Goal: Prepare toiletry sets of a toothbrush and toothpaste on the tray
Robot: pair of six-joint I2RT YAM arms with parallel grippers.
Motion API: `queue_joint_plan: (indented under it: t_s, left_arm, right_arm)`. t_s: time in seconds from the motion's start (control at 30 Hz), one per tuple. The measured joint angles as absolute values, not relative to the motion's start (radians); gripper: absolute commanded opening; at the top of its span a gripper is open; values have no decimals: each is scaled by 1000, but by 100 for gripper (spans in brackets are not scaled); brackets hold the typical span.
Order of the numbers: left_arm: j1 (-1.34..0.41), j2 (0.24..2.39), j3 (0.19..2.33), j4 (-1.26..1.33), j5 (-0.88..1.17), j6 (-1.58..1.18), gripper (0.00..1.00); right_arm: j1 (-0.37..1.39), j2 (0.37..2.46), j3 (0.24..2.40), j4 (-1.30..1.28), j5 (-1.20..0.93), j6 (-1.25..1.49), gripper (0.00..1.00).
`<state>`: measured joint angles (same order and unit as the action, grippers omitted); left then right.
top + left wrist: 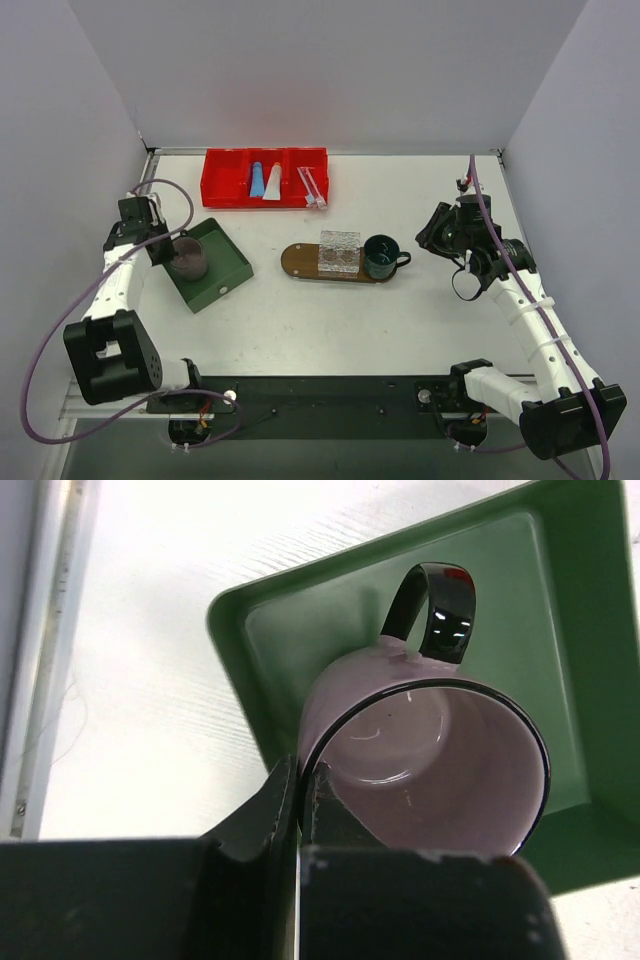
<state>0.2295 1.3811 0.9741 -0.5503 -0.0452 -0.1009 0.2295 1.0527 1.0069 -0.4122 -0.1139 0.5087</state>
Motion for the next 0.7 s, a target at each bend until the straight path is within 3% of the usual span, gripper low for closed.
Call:
queue_joint_plan:
  t_s: [0.3, 0.47, 0.7]
  left_arm:
    - [134, 1127, 939, -549, -168, -134, 0]
    - [50, 1043, 939, -547, -144, -199, 0]
    - [-86, 990, 928, -490, -133, -342, 0]
  right_arm:
    - [255, 1053, 1016, -436, -93, 527, 18]
    - [388, 1068, 1070, -449, -9, 538, 19]
    - [612, 1198, 1206, -452, 101, 569, 28]
